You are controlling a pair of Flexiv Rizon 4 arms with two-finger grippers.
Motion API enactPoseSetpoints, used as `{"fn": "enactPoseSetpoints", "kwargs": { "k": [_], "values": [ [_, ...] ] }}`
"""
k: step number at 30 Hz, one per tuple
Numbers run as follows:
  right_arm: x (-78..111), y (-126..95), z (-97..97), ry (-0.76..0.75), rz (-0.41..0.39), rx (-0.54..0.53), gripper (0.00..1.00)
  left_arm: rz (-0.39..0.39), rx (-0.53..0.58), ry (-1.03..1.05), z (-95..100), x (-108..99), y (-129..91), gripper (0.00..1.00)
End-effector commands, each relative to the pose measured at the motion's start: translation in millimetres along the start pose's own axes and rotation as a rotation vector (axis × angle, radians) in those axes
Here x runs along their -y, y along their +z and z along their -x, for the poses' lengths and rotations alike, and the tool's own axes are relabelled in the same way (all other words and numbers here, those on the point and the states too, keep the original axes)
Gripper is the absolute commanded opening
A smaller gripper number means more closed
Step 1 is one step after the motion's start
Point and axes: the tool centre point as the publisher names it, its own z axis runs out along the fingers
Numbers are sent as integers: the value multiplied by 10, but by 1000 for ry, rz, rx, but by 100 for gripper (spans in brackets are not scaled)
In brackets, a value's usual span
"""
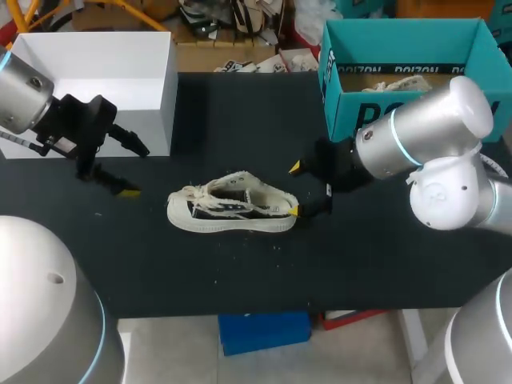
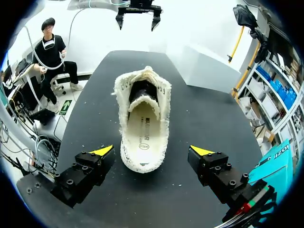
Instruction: Take the shoe out of the shoebox, open the shoe tongue, remove and reinsert the insole, then place the shoe into the shoebox
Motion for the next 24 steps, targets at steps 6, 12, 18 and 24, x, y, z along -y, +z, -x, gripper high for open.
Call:
{"fn": "enactPoseSetpoints", "kwargs": {
  "k": [6, 12, 18, 24],
  "values": [
    [-12, 330, -112, 17, 40, -25, 100, 0, 2, 2, 2, -9, 15, 100],
    [3, 388, -158, 30, 47, -34, 100, 0, 2, 2, 2, -9, 15, 100],
    [25, 458, -161, 38, 57, -42, 100, 0, 2, 2, 2, -9, 15, 100],
    [76, 513, -175, 52, 68, -44, 100, 0, 2, 2, 2, -9, 15, 100]
  ]
}}
